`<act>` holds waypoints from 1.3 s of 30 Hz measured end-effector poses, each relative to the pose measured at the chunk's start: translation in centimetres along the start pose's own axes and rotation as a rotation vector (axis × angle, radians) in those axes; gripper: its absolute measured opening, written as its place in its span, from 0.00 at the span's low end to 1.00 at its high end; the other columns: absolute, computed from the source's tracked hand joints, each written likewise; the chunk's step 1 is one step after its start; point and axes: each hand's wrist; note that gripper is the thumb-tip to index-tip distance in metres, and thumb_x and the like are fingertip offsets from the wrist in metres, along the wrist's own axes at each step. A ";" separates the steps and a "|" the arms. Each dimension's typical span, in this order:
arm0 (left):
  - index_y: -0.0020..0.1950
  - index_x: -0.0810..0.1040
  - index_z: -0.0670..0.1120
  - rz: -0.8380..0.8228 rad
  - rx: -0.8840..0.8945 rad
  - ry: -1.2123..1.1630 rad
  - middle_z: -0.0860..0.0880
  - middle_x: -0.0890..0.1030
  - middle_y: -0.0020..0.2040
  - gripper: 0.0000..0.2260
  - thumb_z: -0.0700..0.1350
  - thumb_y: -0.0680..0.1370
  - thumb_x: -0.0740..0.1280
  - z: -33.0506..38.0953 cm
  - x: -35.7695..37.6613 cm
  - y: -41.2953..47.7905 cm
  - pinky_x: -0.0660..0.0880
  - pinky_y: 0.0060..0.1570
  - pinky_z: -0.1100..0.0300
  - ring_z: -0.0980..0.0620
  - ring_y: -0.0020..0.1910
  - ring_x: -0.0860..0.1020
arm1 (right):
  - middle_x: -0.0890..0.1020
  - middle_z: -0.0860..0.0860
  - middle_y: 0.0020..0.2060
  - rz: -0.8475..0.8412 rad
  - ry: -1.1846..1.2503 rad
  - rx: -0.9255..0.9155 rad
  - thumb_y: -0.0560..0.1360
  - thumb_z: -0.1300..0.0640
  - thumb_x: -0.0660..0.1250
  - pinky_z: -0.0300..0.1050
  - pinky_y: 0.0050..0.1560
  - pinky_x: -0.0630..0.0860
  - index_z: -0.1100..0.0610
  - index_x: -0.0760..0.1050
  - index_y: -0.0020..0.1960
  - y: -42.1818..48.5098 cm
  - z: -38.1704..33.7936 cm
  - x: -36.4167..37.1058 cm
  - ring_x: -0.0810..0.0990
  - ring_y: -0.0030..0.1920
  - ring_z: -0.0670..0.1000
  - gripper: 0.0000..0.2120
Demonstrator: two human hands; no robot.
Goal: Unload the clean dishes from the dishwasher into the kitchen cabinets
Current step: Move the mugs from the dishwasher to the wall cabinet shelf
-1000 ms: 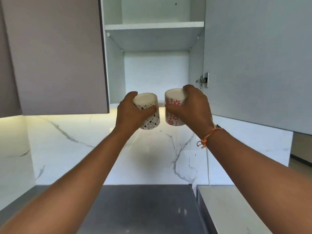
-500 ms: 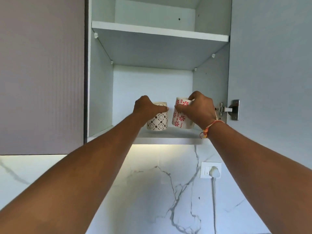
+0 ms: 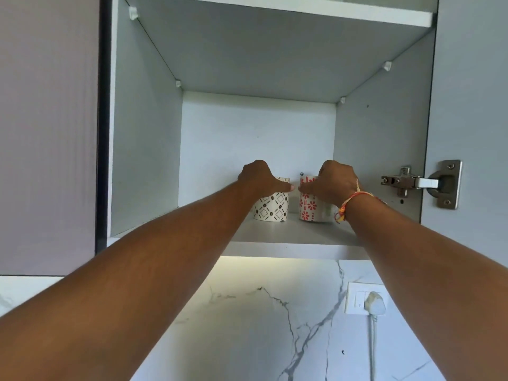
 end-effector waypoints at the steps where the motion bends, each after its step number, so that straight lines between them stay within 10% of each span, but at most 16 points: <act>1: 0.59 0.75 0.39 -0.014 0.012 0.021 0.42 0.80 0.58 0.33 0.63 0.68 0.76 0.0 0.1 0.3 0.77 0.55 0.54 0.44 0.58 0.78 | 0.83 0.57 0.51 -0.003 -0.011 0.003 0.68 0.40 0.76 0.44 0.39 0.71 0.59 0.77 0.56 0.5 0.1 0.1 0.76 0.42 0.55 0.27; 6: 0.59 0.75 0.37 -0.091 0.041 0.081 0.41 0.81 0.56 0.33 0.61 0.68 0.76 0.2 0.3 2.0 0.78 0.54 0.54 0.44 0.56 0.79 | 0.83 0.58 0.49 -0.013 -0.044 -0.016 0.66 0.39 0.77 0.43 0.40 0.70 0.59 0.76 0.53 2.0 0.7 1.1 0.77 0.43 0.56 0.28; 11: 0.49 0.76 0.38 -0.094 0.134 0.191 0.47 0.77 0.39 0.30 0.65 0.68 0.74 0.7 1.3 3.4 0.67 0.31 0.61 0.47 0.46 0.78 | 0.75 0.49 0.32 -0.066 -0.052 -0.037 0.64 0.33 0.76 0.40 0.28 0.64 0.57 0.70 0.39 3.1 0.8 1.3 0.76 0.38 0.54 0.29; 16: 0.58 0.80 0.38 -0.081 0.193 0.322 0.43 0.82 0.56 0.30 0.64 0.74 0.68 0.7 2.4 4.8 0.71 0.49 0.58 0.46 0.56 0.79 | 0.81 0.54 0.43 -0.084 -0.048 -0.052 0.68 0.35 0.74 0.40 0.32 0.65 0.58 0.76 0.48 3.6 1.8 1.6 0.76 0.42 0.54 0.27; 26: 0.66 0.76 0.41 -0.140 0.197 0.330 0.44 0.78 0.64 0.21 0.50 0.77 0.69 0.8 2.6 4.8 0.74 0.59 0.55 0.45 0.63 0.76 | 0.83 0.56 0.54 -0.112 -0.072 -0.054 0.76 0.46 0.70 0.46 0.51 0.76 0.61 0.80 0.59 3.8 1.9 1.7 0.81 0.55 0.57 0.20; 39: 0.69 0.69 0.43 -0.105 0.262 0.449 0.43 0.75 0.67 0.29 0.54 0.74 0.72 1.2 1.1 1.6 0.73 0.62 0.50 0.44 0.65 0.73 | 0.79 0.59 0.60 0.018 -0.087 -0.114 0.78 0.47 0.68 0.44 0.50 0.71 0.60 0.71 0.67 0.6 0.5 -0.2 0.78 0.60 0.59 0.24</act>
Point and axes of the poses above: each hand's wrist, its own y-axis towards the middle knuckle, its own x-axis out of the palm, z = x × y
